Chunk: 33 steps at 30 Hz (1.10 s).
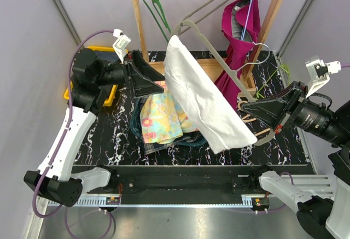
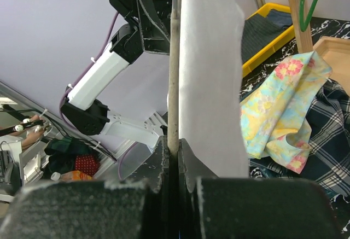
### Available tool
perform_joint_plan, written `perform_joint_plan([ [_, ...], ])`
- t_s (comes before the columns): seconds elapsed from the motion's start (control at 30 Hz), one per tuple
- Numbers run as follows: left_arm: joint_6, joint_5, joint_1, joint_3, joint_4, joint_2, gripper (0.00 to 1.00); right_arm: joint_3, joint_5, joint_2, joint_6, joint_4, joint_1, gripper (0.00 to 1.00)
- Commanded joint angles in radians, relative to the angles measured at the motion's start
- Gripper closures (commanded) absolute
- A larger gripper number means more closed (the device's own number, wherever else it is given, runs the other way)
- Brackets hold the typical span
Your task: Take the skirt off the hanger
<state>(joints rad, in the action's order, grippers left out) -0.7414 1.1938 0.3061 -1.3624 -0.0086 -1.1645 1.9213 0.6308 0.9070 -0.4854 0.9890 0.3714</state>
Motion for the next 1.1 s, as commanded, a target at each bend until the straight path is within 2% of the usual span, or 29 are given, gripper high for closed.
perform_joint_plan([
  [0.0, 0.067, 0.066, -0.054, -0.05, -0.008, -0.011, 0.01, 0.048, 0.036, 0.009, -0.027, -0.11, 0.001, 1.0],
  [0.1, 0.048, 0.063, -0.056, -0.029, 0.048, -0.008, 0.01, 0.062, 0.044, 0.018, -0.033, -0.112, 0.001, 1.0],
  [0.17, 0.107, 0.056, -0.058, -0.043, -0.017, -0.009, 0.01, 0.07, 0.047, 0.023, -0.038, -0.115, 0.001, 1.0],
  [0.2, 0.211, 0.046, -0.067, -0.059, -0.077, -0.014, 0.01, 0.073, 0.049, 0.023, -0.041, -0.118, 0.001, 1.0],
  [0.23, 0.243, 0.038, -0.071, -0.082, -0.153, -0.018, 0.01, 0.076, 0.05, 0.024, -0.042, -0.118, 0.001, 1.0],
  [0.27, 0.226, 0.041, -0.074, -0.08, -0.146, -0.021, 0.01, 0.077, 0.052, 0.026, -0.044, -0.118, 0.001, 1.0],
  [0.33, 0.134, 0.059, -0.078, -0.041, -0.003, -0.023, 0.01, 0.076, 0.053, 0.027, -0.044, -0.116, 0.001, 1.0],
  [0.37, 0.022, 0.059, -0.076, -0.024, 0.066, -0.02, 0.01, 0.074, 0.053, 0.027, -0.044, -0.119, 0.001, 1.0],
  [0.4, -0.027, 0.056, -0.07, 0.0, 0.181, -0.02, 0.01, 0.07, 0.055, 0.027, -0.047, -0.128, 0.001, 1.0],
  [0.5, -0.134, 0.049, -0.053, 0.016, 0.297, -0.027, 0.01, 0.045, 0.06, 0.023, -0.061, -0.159, 0.001, 1.0],
  [0.73, -0.105, 0.033, -0.042, 0.011, 0.279, -0.043, 0.01, 0.002, 0.07, 0.021, -0.087, -0.2, 0.001, 1.0],
  [0.87, -0.171, 0.02, -0.024, 0.009, 0.344, -0.055, 0.01, -0.03, 0.075, 0.015, -0.101, -0.23, 0.001, 1.0],
  [1.0, -0.245, 0.018, 0.004, 0.013, 0.436, -0.058, 0.03, -0.18, 0.069, -0.017, -0.145, -0.361, 0.001, 1.0],
  [1.07, -0.277, 0.023, 0.014, 0.013, 0.456, -0.055, 0.1, -0.247, 0.069, -0.034, -0.172, -0.456, 0.001, 1.0],
])
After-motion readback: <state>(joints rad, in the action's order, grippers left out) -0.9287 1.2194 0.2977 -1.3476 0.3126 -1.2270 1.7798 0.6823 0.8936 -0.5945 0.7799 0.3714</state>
